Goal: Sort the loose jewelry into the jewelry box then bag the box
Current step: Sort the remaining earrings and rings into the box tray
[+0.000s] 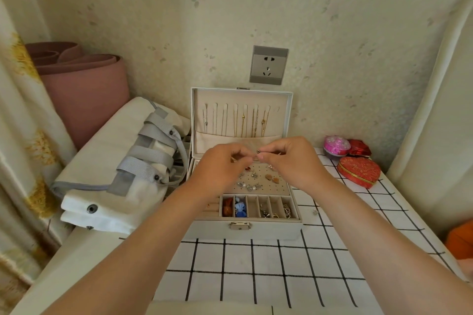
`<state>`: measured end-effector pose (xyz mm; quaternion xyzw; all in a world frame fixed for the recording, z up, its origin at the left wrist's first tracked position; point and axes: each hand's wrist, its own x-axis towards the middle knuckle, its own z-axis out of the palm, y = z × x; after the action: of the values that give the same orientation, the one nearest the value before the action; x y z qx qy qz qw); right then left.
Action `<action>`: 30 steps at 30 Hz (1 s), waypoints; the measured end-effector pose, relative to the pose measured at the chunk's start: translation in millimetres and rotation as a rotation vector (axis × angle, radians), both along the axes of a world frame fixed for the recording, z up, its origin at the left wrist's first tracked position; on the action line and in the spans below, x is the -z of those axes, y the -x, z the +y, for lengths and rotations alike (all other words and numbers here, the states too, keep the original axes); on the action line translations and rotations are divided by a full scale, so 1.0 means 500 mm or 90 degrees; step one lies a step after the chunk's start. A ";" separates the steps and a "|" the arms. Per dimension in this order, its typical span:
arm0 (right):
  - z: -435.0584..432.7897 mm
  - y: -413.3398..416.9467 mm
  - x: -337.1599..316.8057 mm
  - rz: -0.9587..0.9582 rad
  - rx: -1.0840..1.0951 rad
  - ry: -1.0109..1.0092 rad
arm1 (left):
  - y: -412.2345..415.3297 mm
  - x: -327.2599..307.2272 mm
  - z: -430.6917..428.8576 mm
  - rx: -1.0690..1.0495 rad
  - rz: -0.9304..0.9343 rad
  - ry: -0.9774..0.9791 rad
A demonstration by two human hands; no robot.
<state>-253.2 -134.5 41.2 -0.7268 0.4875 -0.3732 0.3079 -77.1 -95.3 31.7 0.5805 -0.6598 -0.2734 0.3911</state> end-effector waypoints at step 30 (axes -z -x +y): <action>0.016 0.003 0.038 0.366 -0.051 0.078 | -0.027 -0.006 -0.015 -0.094 0.076 0.014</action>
<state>-254.5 -126.6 22.2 -0.8385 0.5025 -0.1680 0.1273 -63.5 -102.7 34.4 0.6062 -0.5935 -0.2708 0.4550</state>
